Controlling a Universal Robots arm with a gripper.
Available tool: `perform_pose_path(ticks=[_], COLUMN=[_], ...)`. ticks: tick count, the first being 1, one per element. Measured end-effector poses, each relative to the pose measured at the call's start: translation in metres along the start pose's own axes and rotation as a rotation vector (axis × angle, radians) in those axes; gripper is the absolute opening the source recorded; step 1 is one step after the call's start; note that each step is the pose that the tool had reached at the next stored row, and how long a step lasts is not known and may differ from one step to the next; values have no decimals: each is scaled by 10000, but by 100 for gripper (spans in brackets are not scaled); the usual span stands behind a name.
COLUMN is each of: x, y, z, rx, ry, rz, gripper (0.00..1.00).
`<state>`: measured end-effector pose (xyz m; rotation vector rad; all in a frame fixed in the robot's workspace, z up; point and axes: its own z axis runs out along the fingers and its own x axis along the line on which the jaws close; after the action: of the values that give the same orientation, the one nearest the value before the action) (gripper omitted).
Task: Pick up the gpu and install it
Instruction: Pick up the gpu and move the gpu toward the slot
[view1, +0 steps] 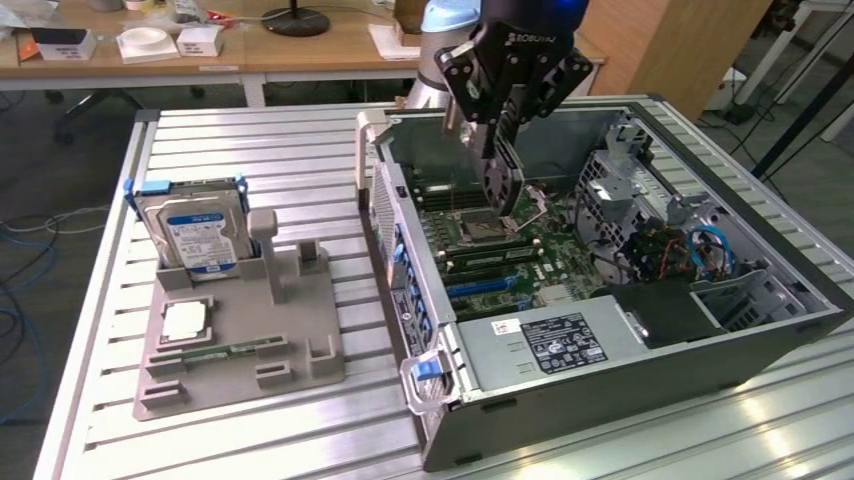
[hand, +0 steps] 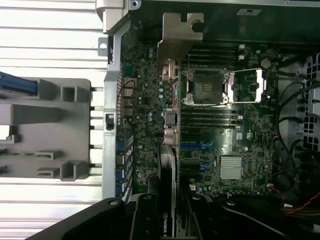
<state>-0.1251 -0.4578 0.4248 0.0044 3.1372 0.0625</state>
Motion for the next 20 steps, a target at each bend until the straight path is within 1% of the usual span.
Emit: perform_pose_path(ticks=[4,8,20], x=[-52,-80,-93], y=[0,0,0], z=[1,2,3], rx=[-2,-2,-2], ry=[1,2,2], rz=[-23,-42,-57], gripper=[26,26,26])
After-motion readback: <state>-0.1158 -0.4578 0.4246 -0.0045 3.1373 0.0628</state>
